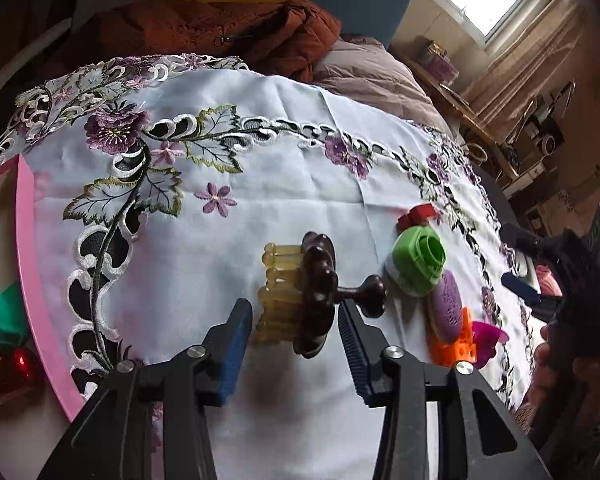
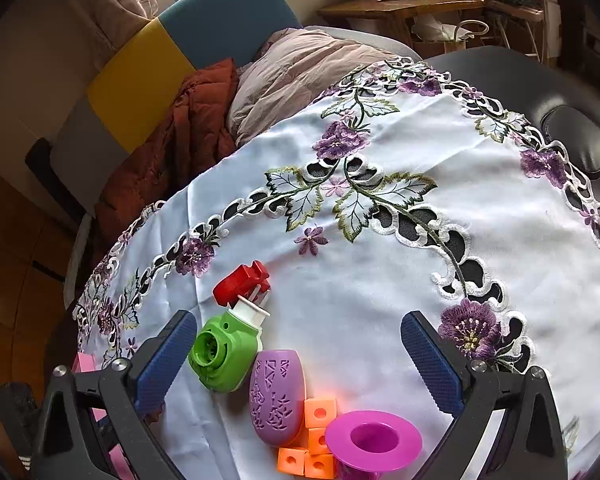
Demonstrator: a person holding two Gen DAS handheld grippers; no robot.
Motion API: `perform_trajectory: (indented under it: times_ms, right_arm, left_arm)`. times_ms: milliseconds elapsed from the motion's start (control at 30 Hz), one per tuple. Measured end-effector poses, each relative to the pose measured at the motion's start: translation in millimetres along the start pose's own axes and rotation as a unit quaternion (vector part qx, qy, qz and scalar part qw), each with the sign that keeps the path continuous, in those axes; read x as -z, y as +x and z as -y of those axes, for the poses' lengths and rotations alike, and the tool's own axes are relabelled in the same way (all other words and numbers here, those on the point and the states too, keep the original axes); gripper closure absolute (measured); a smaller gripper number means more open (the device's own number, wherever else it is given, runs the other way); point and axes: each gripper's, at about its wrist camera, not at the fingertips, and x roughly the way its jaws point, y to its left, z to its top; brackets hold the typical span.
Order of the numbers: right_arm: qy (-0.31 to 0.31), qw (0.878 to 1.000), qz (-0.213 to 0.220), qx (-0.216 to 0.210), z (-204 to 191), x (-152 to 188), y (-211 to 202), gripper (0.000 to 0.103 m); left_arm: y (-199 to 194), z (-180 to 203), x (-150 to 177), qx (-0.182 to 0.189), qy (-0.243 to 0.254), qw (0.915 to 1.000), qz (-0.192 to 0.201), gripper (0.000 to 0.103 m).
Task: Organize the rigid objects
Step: 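Lift the brown toy with the left tool while the right tool grasps the red block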
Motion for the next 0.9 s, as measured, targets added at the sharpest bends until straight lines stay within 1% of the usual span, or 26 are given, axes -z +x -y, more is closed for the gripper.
perform_trajectory:
  times_ms: [67, 133, 233, 333, 400, 467, 533, 600, 667, 700, 733, 900]
  right_arm:
    - [0.002, 1.000, 0.000, -0.001, 0.8, -0.1, -0.4, 0.000]
    - [0.006, 1.000, 0.000, -0.002, 2.1, -0.1, -0.8, 0.000]
    - [0.012, 1.000, 0.002, -0.005, 3.8, -0.3, -3.1, 0.000]
    - [0.018, 1.000, 0.005, -0.007, 5.4, -1.0, -4.9, 0.000]
    - [0.020, 1.000, 0.004, -0.008, 6.0, -1.3, -4.7, 0.000]
    - [0.022, 1.000, 0.001, -0.010, 6.1, -1.2, -4.2, 0.000]
    - [0.020, 1.000, 0.001, -0.011, 5.4, -1.4, -3.9, 0.000]
    - [0.017, 1.000, -0.002, -0.010, 4.4, -1.3, -2.5, 0.000]
    - [0.016, 1.000, -0.005, -0.010, 3.6, -1.3, -0.4, 0.000]
    - [0.015, 1.000, -0.005, -0.009, 3.5, -1.3, 0.0, 0.000]
    - [0.015, 1.000, -0.005, -0.007, 3.6, -1.3, 0.4, 0.000]
    - [0.019, 1.000, -0.003, -0.001, 7.1, -2.6, 1.5, 0.000]
  left_arm:
    - [-0.9, 1.5, 3.8, -0.008, 0.011, 0.9999, -0.005, 0.051]
    - [-2.7, 3.2, 5.2, -0.015, 0.020, 0.9997, -0.006, 0.042]
    - [-6.6, 5.7, 2.0, -0.030, 0.029, 0.9991, 0.002, 0.035]
    - [-8.6, 11.6, -3.5, -0.027, 0.040, 0.9988, 0.007, 0.028]
    - [-5.0, 16.9, -8.7, -0.031, 0.052, 0.9982, 0.007, 0.027]
    - [0.7, 19.2, -13.1, -0.033, 0.053, 0.9980, 0.004, 0.027]
    - [7.7, 21.0, -15.6, -0.027, 0.053, 0.9982, 0.000, 0.027]
    - [15.0, 22.0, -15.6, -0.028, 0.055, 0.9981, -0.005, 0.030]
    - [22.0, 20.7, -15.0, -0.024, 0.050, 0.9984, -0.013, 0.040]
    - [25.0, 19.9, -14.8, -0.026, 0.049, 0.9983, -0.016, 0.048]
    - [27.5, 19.5, -14.7, -0.027, 0.051, 0.9982, -0.016, 0.052]
    - [27.5, 20.5, -10.0, -0.024, 0.067, 0.9975, 0.004, 0.054]
